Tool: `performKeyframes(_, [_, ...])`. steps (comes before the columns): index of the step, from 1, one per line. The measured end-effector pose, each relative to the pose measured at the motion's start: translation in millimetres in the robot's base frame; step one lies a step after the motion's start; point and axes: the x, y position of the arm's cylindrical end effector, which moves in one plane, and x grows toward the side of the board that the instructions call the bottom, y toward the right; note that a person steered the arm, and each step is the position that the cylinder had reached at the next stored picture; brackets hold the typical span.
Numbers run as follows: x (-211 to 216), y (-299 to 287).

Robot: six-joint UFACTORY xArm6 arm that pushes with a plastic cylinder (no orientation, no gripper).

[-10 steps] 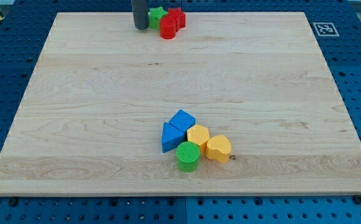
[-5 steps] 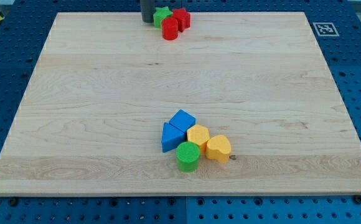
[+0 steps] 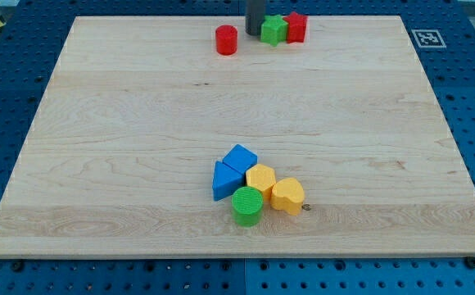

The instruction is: Move the green star along with red star to the top right

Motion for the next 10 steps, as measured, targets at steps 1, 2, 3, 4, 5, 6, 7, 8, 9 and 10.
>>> performKeyframes(1, [0.5, 32.2])
performKeyframes(2, [0.6, 62.5])
performKeyframes(3, [0.6, 89.9])
performKeyframes(4, [7.0, 113.4])
performKeyframes(5, [13.1, 133.5])
performKeyframes(6, [15.0, 153.9])
performKeyframes(7, [15.0, 167.3])
performKeyframes(8, [15.0, 167.5])
performKeyframes(9, [14.3, 165.2])
performKeyframes(10, [16.2, 160.1])
